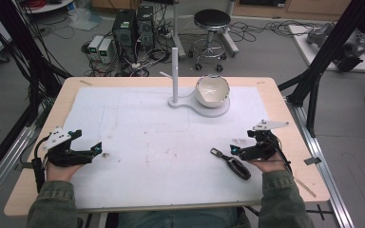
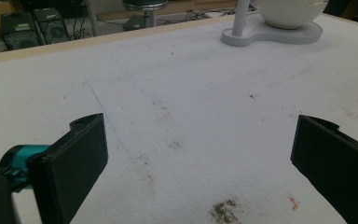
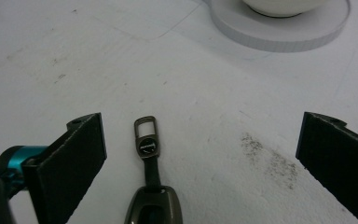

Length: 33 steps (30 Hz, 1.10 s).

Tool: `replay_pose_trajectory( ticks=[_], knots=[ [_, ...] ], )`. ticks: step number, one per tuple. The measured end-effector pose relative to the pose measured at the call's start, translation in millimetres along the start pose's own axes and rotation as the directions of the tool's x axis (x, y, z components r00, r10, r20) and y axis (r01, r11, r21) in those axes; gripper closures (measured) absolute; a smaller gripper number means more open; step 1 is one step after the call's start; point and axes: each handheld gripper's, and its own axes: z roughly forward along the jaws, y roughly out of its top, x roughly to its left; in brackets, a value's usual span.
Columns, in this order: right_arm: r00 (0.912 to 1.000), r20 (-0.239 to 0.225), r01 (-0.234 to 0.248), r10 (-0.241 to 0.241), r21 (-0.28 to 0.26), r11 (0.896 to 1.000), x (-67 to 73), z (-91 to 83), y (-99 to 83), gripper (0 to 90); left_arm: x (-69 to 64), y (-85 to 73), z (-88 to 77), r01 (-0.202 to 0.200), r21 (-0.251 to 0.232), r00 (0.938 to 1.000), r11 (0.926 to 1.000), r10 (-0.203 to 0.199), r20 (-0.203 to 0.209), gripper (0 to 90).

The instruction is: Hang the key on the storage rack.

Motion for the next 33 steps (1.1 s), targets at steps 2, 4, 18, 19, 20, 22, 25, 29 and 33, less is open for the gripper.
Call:
replay_pose_trajectory(
  ticks=[2,4,18,19,20,22,25,29,33],
  knots=[
    [1.0000,-0.006,0.002,-0.002,0.007,1.000,1.9,0.9,1.7,0.6,-0.3,-0.2,0.4,-0.001,0.002,1.0000,1.0000,0.001,0.002,4.3],
    [0.9997,-0.020,0.012,-0.011,0.041,0.999,6.1,5.5,5.4,0.6,0.1,-0.3,0.4,-0.004,0.004,1.0000,1.0000,0.004,0.002,4.3],
    [0.9961,-0.062,0.074,-0.063,0.190,0.979,13.6,31.8,9.4,0.6,-0.4,-0.2,-0.7,-0.003,-0.005,1.0000,1.0000,0.003,-0.005,4.3],
    [0.9958,-0.063,0.077,-0.066,0.202,0.976,14.0,33.1,9.4,0.6,-0.4,-0.2,-0.7,-0.003,-0.005,1.0000,1.0000,0.003,-0.005,4.3],
    [0.9948,-0.069,0.088,-0.075,0.211,0.974,14.7,35.5,9.6,0.6,-0.9,-0.2,-0.3,-0.002,-0.006,1.0000,1.0000,0.002,-0.004,4.3],
    [0.9941,-0.070,0.097,-0.083,0.229,0.969,15.9,38.3,10.7,0.6,-1.0,-0.3,-0.1,-0.006,-0.001,1.0000,1.0000,0.006,0.001,4.3],
    [0.9922,-0.072,0.116,-0.101,0.252,0.961,17.7,41.7,12.9,0.6,-1.9,-0.4,0.6,-0.012,0.003,0.9999,0.9999,0.012,0.004,4.3],
    [0.9899,-0.075,0.137,-0.120,0.288,0.948,20.8,46.6,15.8,0.6,-2.3,-0.3,0.3,-0.006,-0.001,1.0000,1.0000,0.006,0.004,4.3],
    [0.9864,-0.082,0.161,-0.142,0.324,0.932,23.4,52.0,18.1,0.6,-2.4,-0.4,1.3,-0.013,0.005,0.9999,0.9999,0.013,0.007,4.3]
  ],
)
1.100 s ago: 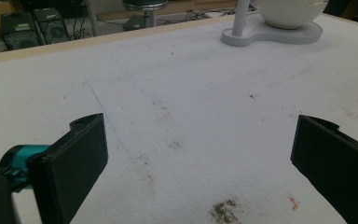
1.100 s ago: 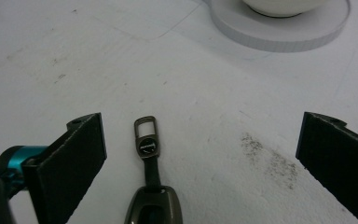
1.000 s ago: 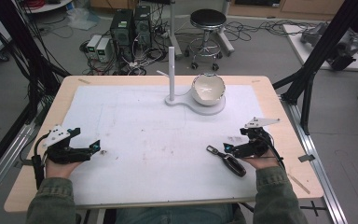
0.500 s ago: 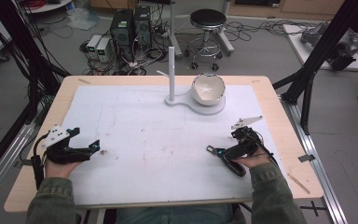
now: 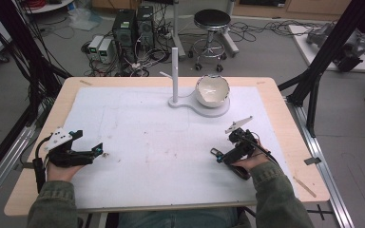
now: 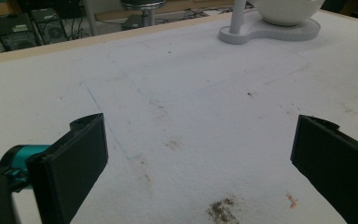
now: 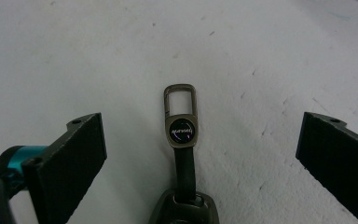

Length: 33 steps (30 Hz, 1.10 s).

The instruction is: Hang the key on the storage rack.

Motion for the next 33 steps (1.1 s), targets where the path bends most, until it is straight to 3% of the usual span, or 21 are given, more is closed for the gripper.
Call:
replay_pose_trajectory(
  ticks=[10,17,21,24,33],
  knots=[
    [1.0000,-0.005,0.007,-0.006,0.058,0.998,1.3,6.8,4.3,0.6,0.3,-0.2,1.1,0.004,0.000,1.0000,1.0000,-0.004,0.003,4.3],
    [0.9996,-0.019,0.022,-0.020,0.131,0.991,1.5,11.4,8.4,1.6,-0.3,-0.2,1.5,0.004,0.000,1.0000,1.0000,-0.004,0.003,4.3],
    [0.9986,-0.019,0.052,-0.050,0.173,0.984,2.6,11.6,9.8,12.8,-0.3,-0.3,1.6,0.004,0.002,1.0000,1.0000,-0.004,0.002,4.3],
    [0.9980,-0.042,0.054,-0.046,0.198,0.979,2.5,11.6,9.8,24.7,-0.1,-0.3,1.5,0.003,0.003,1.0000,1.0000,-0.003,-0.002,4.4],
    [0.9989,-0.022,0.046,-0.042,0.247,0.968,4.7,13.6,10.8,47.6,0.2,-0.2,1.0,0.002,0.002,1.0000,1.0000,-0.002,-0.004,4.3]
  ],
)
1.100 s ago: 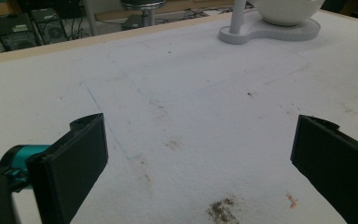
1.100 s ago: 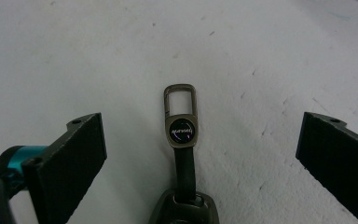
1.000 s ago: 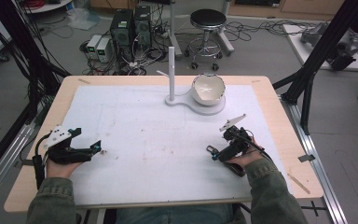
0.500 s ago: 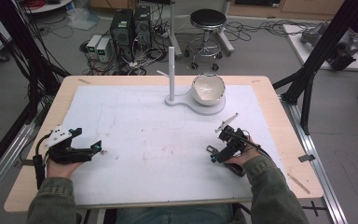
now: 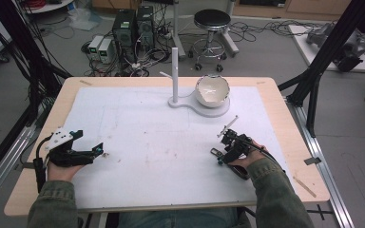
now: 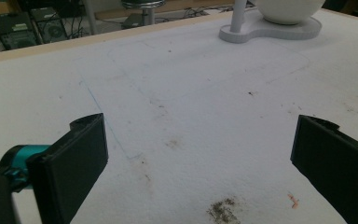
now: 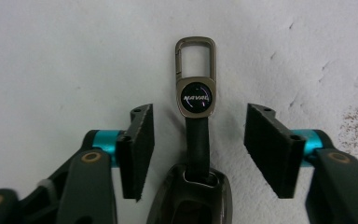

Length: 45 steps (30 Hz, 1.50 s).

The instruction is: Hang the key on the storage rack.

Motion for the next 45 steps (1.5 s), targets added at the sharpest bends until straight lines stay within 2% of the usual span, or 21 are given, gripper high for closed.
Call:
replay_pose_trajectory(
  ticks=[9,10,16,17,19,20,25,28,29,30,36,38,45],
  knots=[
    [0.9999,-0.015,-0.004,0.004,0.017,1.000,-0.7,-1.5,-2.7,59.8,0.1,-0.1,0.3,0.001,-0.001,1.0000,1.0000,-0.001,0.001,4.4],
    [0.9999,-0.004,0.012,-0.011,0.026,1.000,0.7,-1.0,-3.3,64.5,0.4,-0.3,0.8,0.000,0.007,1.0000,1.0000,0.000,0.000,4.4],
    [0.9999,-0.014,0.007,-0.006,0.038,0.999,2.3,-0.5,-1.3,74.8,-0.1,-0.2,0.5,-0.002,0.005,1.0000,1.0000,0.002,-0.001,4.3],
    [0.9999,-0.014,0.008,-0.007,0.054,0.998,4.0,-0.7,0.7,79.9,0.4,-0.2,0.1,0.000,0.003,1.0000,1.0000,0.000,-0.001,4.4],
    [0.9993,-0.007,0.038,-0.038,0.050,0.998,6.8,-0.7,1.0,81.6,0.6,-0.3,0.3,0.000,0.006,1.0000,1.0000,0.000,0.000,4.3],
    [0.9981,0.004,0.061,-0.061,0.048,0.997,8.6,-0.8,0.7,82.2,0.6,-0.3,0.3,0.000,0.006,1.0000,1.0000,0.000,0.000,4.4],
    [0.9976,-0.011,0.069,-0.069,0.036,0.997,8.2,-1.7,-0.8,83.2,-0.3,-0.2,0.9,-0.005,0.008,1.0000,1.0000,0.005,0.005,4.3],
    [0.9980,-0.029,0.058,-0.057,0.022,0.998,6.3,-1.7,-2.0,83.3,0.1,-0.2,0.6,-0.003,0.009,1.0000,1.0000,0.003,0.003,4.3],
    [0.9979,-0.055,0.034,-0.034,0.005,0.999,3.0,-2.4,-3.9,83.2,0.0,-0.4,1.0,0.001,0.009,1.0000,1.0000,-0.001,0.001,4.3],
    [0.9969,-0.070,0.035,-0.035,0.000,0.999,1.5,-2.9,-4.2,83.2,0.0,-0.4,1.0,0.001,0.009,1.0000,1.0000,-0.001,0.001,4.3],
    [0.9954,-0.096,-0.013,0.009,-0.046,0.999,-3.1,-10.5,-4.7,83.2,-0.2,-0.3,0.8,-0.004,0.009,1.0000,0.9999,0.004,0.005,4.4],
    [0.9933,-0.113,-0.033,0.023,-0.081,0.996,-6.8,-15.6,-5.6,83.2,-0.1,-0.1,0.6,-0.003,0.008,1.0000,1.0000,0.003,0.005,4.4],
    [0.9936,-0.110,-0.040,0.026,-0.129,0.991,-9.2,-24.5,-5.4,83.2,-1.3,-0.2,-0.1,0.000,0.008,1.0000,1.0000,0.000,0.007,4.4]
  ],
)
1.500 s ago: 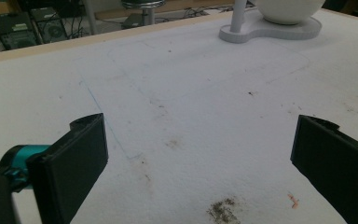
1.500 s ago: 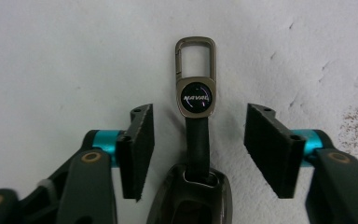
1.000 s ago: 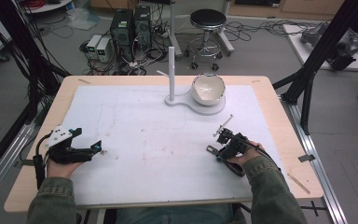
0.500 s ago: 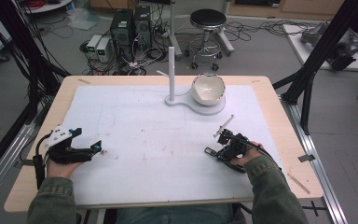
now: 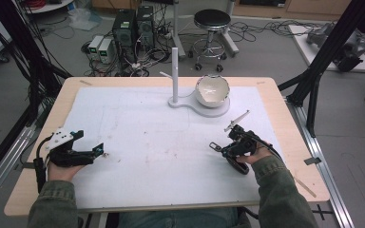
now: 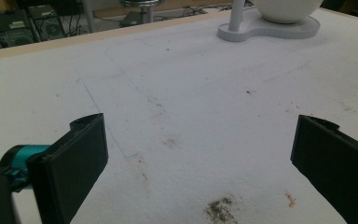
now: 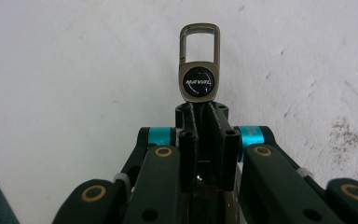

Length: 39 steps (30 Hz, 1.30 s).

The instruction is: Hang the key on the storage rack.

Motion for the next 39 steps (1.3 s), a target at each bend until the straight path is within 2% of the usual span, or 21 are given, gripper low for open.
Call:
replay_pose_trajectory(
  ticks=[7,9,15,19,31,39],
  knots=[
    [0.9997,-0.005,-0.026,0.026,-0.036,0.999,-1.6,-11.8,8.2,83.2,-0.9,-0.4,-0.2,0.003,-0.001,1.0000,1.0000,-0.003,0.003,4.3],
    [0.9990,-0.023,-0.040,0.038,-0.073,0.997,-3.4,-18.8,12.7,83.1,-0.6,-0.5,-0.1,0.003,0.000,1.0000,1.0000,-0.003,0.003,4.4],
    [0.9984,-0.052,-0.030,0.023,-0.121,0.992,-4.3,-26.8,21.6,83.1,-1.1,-0.7,-0.3,-0.002,0.004,1.0000,1.0000,0.002,0.003,4.4],
    [0.9984,-0.055,-0.020,0.013,-0.126,0.992,-3.8,-28.4,25.2,83.0,-1.5,-0.9,0.2,-0.002,0.006,1.0000,1.0000,0.002,0.002,4.3],
    [0.9967,-0.076,-0.041,0.028,-0.169,0.985,-9.3,-39.5,45.2,82.9,-1.2,-0.8,-0.2,0.000,0.003,1.0000,1.0000,0.000,0.002,4.4],
    [0.9972,-0.074,-0.017,0.005,-0.154,0.988,-10.7,-44.6,64.5,82.8,-0.7,-0.8,-0.6,0.005,-0.003,1.0000,1.0000,-0.005,0.001,4.3]
  ],
)
